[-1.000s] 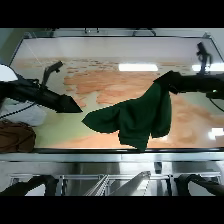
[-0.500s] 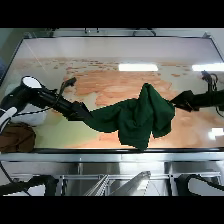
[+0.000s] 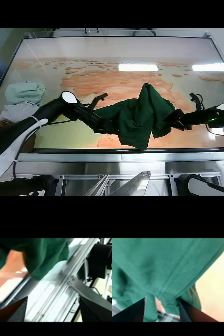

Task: Fold the shirts.

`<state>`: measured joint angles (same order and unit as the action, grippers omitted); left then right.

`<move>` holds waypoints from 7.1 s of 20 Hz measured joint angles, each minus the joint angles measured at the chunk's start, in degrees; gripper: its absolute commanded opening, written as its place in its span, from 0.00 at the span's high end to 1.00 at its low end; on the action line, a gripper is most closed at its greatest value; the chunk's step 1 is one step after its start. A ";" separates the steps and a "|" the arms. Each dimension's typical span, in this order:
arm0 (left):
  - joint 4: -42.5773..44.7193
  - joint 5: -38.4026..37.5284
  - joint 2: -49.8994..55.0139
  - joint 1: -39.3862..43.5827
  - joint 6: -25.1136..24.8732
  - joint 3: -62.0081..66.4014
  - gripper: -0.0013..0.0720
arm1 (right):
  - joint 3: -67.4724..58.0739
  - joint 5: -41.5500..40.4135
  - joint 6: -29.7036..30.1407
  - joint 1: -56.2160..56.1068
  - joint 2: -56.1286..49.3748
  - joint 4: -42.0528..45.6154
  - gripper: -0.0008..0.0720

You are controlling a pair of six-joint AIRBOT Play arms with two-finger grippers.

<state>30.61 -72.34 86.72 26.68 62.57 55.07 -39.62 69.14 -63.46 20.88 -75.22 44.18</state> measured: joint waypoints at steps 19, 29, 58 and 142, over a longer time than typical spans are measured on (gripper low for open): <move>7.56 6.21 14.60 9.55 9.51 9.68 0.94 | 2.36 -4.52 9.18 -3.15 -1.90 -18.21 0.97; 16.24 -4.09 10.32 0.42 10.58 17.11 0.15 | 2.36 -1.68 12.15 -3.15 -1.90 -22.49 0.97; -1.53 -10.67 -3.19 -4.96 5.33 27.45 0.95 | -8.31 19.85 15.39 10.54 13.97 -37.40 0.97; 31.82 -17.51 9.05 -28.98 1.49 23.85 0.94 | 23.45 -2.71 7.93 -0.79 4.72 -19.02 0.97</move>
<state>62.43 -89.84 95.77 -2.31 64.05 78.91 -16.16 66.43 -55.53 20.10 -70.50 25.17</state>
